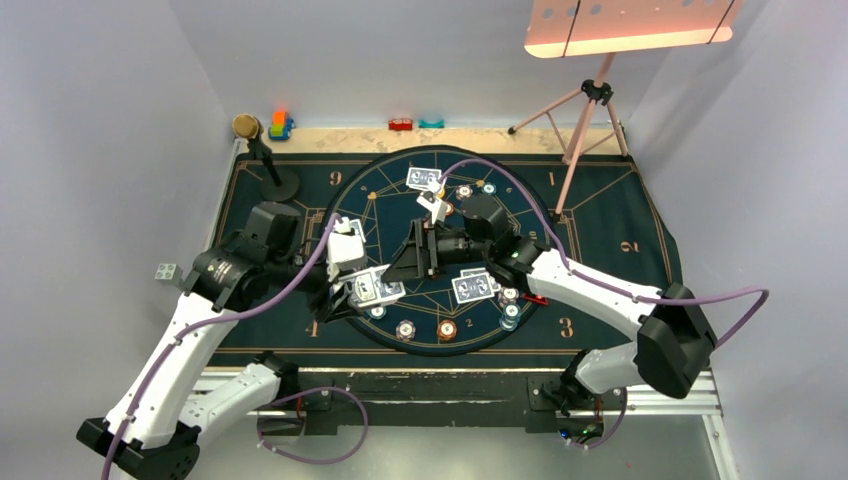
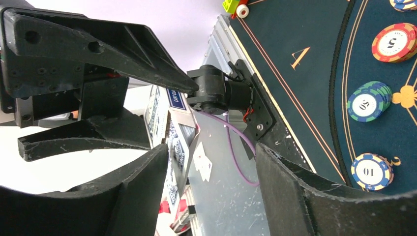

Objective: Distribute texas hold em gaming equipment

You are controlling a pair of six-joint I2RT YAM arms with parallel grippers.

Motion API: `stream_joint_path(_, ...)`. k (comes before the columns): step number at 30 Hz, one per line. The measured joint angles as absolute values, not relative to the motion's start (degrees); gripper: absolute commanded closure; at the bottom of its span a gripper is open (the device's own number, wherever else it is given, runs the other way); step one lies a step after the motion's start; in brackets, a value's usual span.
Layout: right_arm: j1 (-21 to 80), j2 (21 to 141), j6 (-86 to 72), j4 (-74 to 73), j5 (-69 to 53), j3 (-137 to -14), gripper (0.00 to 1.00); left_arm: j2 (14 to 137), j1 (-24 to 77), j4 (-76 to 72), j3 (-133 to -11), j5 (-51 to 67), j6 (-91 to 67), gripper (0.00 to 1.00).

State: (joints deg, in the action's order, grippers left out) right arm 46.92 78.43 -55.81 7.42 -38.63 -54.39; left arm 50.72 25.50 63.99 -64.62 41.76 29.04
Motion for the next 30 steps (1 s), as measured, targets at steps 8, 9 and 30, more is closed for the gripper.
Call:
stream_joint_path(8, 46.85, 78.06, -55.57, 6.72, -38.72, -54.22, 0.50, 50.87, 25.50, 64.66, -65.43, 41.67, 28.82, 1.00)
stream_joint_path(9, 46.85, 77.82, -55.33, 6.17, -38.68, -54.22, 0.51, 50.89, 25.50, 64.86, -65.43, 41.67, 28.67, 1.00)
stream_joint_path(30, 44.36, 71.92, -47.37, -10.76, -33.39, -58.50, 0.78, 50.89, 25.50, 64.90, -65.45, 41.63, 28.08, 1.00)
